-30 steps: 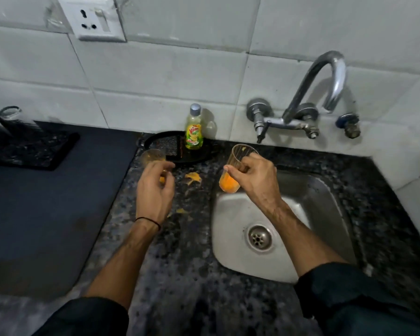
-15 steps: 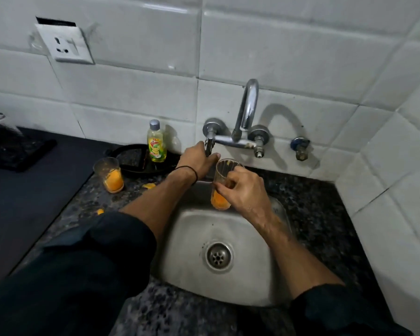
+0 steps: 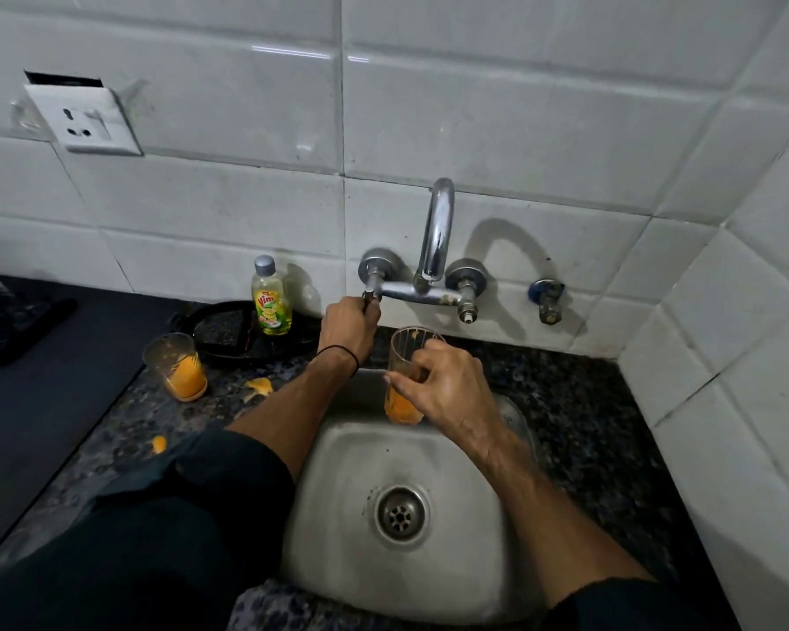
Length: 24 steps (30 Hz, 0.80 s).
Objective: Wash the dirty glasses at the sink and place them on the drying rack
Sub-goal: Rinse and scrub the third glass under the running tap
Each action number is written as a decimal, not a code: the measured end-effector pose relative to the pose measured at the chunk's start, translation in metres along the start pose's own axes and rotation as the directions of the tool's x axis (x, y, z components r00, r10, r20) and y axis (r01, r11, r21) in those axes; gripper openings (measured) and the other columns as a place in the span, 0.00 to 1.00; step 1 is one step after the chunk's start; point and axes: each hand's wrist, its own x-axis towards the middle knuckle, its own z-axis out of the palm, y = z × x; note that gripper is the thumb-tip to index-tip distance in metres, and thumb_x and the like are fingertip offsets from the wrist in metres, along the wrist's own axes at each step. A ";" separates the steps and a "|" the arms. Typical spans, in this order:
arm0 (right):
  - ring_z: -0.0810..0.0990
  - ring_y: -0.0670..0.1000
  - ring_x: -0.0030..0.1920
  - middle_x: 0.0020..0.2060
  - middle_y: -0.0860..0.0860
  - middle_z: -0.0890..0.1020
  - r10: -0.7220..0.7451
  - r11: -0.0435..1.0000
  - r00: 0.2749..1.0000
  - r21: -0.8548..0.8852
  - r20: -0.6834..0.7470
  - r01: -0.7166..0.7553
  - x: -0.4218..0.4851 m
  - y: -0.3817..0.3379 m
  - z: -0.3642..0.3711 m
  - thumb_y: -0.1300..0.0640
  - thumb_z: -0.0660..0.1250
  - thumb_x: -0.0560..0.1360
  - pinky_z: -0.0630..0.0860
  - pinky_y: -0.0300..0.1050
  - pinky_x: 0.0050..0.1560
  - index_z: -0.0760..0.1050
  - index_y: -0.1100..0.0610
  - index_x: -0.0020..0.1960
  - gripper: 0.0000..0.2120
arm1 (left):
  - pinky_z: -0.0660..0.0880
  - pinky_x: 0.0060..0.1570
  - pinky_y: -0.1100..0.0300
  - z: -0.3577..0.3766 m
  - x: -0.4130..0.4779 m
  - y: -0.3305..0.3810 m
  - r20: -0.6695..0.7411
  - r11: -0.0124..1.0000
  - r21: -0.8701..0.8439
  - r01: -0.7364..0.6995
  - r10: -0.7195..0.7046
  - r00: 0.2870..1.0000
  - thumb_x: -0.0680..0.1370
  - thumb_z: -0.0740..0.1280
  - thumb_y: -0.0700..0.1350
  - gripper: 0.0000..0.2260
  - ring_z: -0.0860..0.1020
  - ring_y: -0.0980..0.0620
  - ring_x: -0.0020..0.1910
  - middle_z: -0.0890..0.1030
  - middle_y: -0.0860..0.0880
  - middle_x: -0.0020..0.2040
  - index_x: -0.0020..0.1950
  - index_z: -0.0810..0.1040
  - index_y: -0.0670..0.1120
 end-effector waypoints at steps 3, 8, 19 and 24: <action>0.73 0.48 0.36 0.36 0.48 0.73 0.004 1.000 1.000 -0.008 0.011 -0.004 0.006 0.000 0.001 0.42 0.72 0.74 0.64 0.42 0.35 0.79 0.59 0.39 0.19 | 0.73 0.38 0.50 0.000 0.001 -0.003 0.001 0.999 -0.054 0.005 -0.005 1.000 0.83 0.61 0.51 0.19 0.79 0.36 0.41 0.81 0.38 0.40 0.43 0.80 0.37; 0.73 0.49 0.36 0.37 0.49 0.74 0.003 1.000 1.000 -0.006 0.016 -0.003 0.011 -0.002 0.003 0.42 0.72 0.74 0.68 0.45 0.36 0.79 0.59 0.38 0.19 | 0.80 0.43 0.43 0.000 0.004 -0.009 0.009 0.977 -0.210 0.045 -0.044 0.999 0.82 0.63 0.50 0.18 0.82 0.38 0.40 0.84 0.39 0.39 0.42 0.81 0.38; 0.67 0.44 0.33 0.33 0.43 0.66 0.000 1.000 1.000 -0.012 0.026 0.000 0.012 -0.004 0.002 0.43 0.73 0.74 0.59 0.36 0.32 0.68 0.51 0.34 0.19 | 0.81 0.46 0.45 0.000 0.000 -0.013 0.019 0.926 -0.369 0.080 -0.079 0.997 0.82 0.64 0.50 0.17 0.84 0.40 0.42 0.85 0.40 0.39 0.34 0.78 0.47; 0.71 0.45 0.36 0.36 0.44 0.71 -0.021 1.000 1.000 -0.017 0.013 0.021 0.011 -0.002 0.003 0.43 0.72 0.74 0.64 0.39 0.35 0.77 0.56 0.37 0.18 | 0.77 0.37 0.48 0.010 -0.008 -0.027 0.115 0.815 -0.549 0.188 -0.149 0.982 0.81 0.66 0.50 0.13 0.78 0.47 0.37 0.81 0.40 0.39 0.49 0.80 0.41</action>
